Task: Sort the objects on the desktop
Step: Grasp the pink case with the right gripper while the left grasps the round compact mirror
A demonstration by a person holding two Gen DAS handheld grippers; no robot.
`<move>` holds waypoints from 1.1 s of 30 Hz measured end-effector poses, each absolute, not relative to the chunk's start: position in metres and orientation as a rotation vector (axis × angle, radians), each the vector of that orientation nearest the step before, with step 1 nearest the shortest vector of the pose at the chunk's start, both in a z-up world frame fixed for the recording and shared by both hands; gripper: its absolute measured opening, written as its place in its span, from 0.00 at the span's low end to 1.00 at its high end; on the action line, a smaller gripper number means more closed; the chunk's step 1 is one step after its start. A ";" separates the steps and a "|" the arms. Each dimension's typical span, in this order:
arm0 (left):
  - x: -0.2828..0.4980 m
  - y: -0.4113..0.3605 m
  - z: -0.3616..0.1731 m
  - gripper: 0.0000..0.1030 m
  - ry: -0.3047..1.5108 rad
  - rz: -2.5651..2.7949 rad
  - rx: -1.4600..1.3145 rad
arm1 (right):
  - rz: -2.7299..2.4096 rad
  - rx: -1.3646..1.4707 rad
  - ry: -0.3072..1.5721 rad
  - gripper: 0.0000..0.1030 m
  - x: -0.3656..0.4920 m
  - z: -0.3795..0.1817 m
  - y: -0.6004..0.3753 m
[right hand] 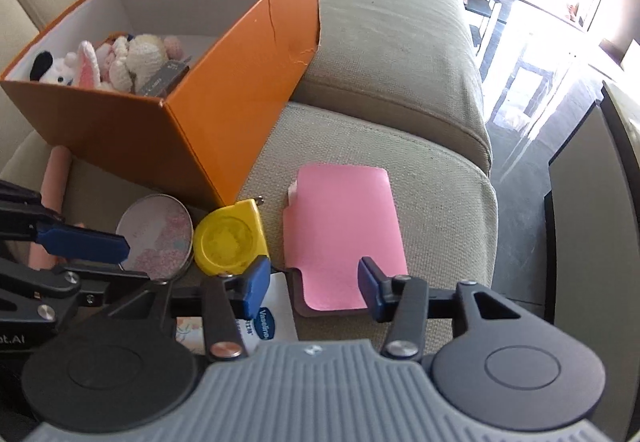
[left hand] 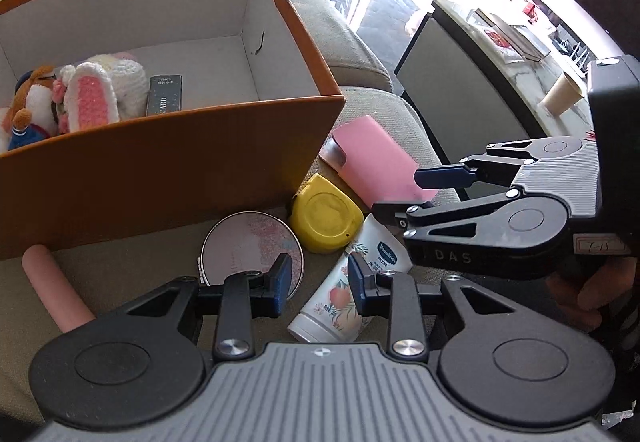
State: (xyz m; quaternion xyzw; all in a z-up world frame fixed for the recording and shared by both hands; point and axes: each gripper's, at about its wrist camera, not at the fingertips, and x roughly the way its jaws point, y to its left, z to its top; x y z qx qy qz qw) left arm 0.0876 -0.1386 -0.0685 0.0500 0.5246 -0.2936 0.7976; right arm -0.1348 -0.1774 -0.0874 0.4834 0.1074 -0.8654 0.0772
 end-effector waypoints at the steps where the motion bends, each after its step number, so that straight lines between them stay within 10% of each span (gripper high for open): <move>1: 0.090 -0.140 -0.070 0.34 1.129 -0.624 0.116 | -2.577 1.458 0.362 0.50 -0.138 -0.092 -0.180; 14: 0.094 -0.138 -0.078 0.34 1.167 -0.609 0.148 | -2.594 1.437 0.686 0.64 -0.158 -0.120 -0.200; 19: 0.091 -0.124 -0.073 0.34 1.153 -0.579 0.132 | -2.603 1.425 0.667 0.47 -0.155 -0.113 -0.197; 33: 0.108 -0.088 -0.090 0.56 1.207 -0.405 0.032 | -2.565 1.446 -0.075 0.19 -0.135 -0.059 -0.146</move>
